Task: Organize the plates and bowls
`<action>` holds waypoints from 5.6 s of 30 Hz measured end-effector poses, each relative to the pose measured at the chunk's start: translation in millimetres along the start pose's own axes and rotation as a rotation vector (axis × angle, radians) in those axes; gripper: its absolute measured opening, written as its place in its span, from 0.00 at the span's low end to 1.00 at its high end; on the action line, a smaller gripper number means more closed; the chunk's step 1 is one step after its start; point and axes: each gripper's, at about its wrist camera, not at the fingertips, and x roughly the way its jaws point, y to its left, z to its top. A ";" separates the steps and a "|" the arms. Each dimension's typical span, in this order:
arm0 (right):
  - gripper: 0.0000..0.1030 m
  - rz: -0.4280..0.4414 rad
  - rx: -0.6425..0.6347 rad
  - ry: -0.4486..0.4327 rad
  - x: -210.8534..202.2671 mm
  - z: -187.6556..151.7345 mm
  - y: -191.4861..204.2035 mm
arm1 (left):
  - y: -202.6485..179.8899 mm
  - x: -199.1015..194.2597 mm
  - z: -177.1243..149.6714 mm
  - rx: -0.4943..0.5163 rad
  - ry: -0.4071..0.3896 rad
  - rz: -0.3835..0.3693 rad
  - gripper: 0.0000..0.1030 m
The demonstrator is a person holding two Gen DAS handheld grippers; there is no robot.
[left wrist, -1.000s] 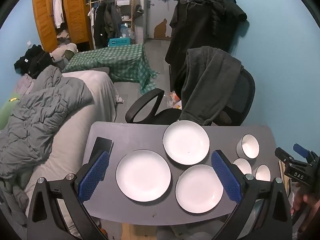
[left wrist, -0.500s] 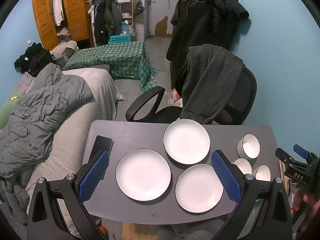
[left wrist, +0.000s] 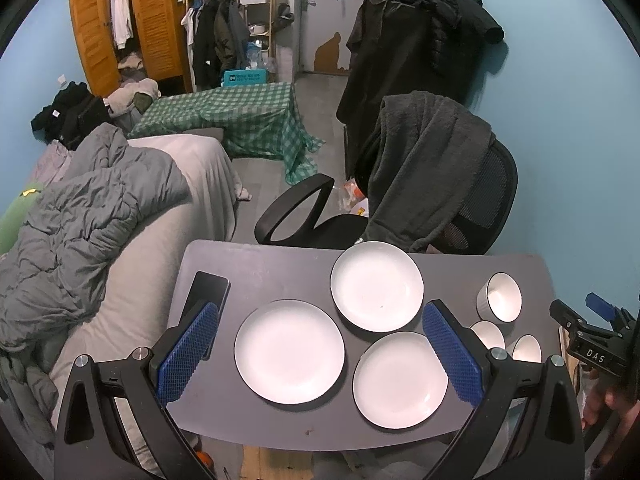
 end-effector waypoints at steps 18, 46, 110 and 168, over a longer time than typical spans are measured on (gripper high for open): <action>0.98 0.003 0.003 0.008 -0.5 -3.8 0.2 | -0.6 -3.1 -5.3 0.006 0.005 -0.009 1.00; 0.98 0.013 0.002 0.023 -9.1 -20.9 1.9 | -7.4 -10.9 -15.0 0.015 0.025 -0.026 1.00; 0.32 0.415 -0.630 0.618 233.4 -64.4 82.0 | -11.7 197.7 -202.3 -0.482 0.490 0.029 0.51; 0.15 0.415 0.205 0.544 185.4 -149.0 15.5 | -33.4 208.9 -179.8 0.050 0.637 -0.157 0.27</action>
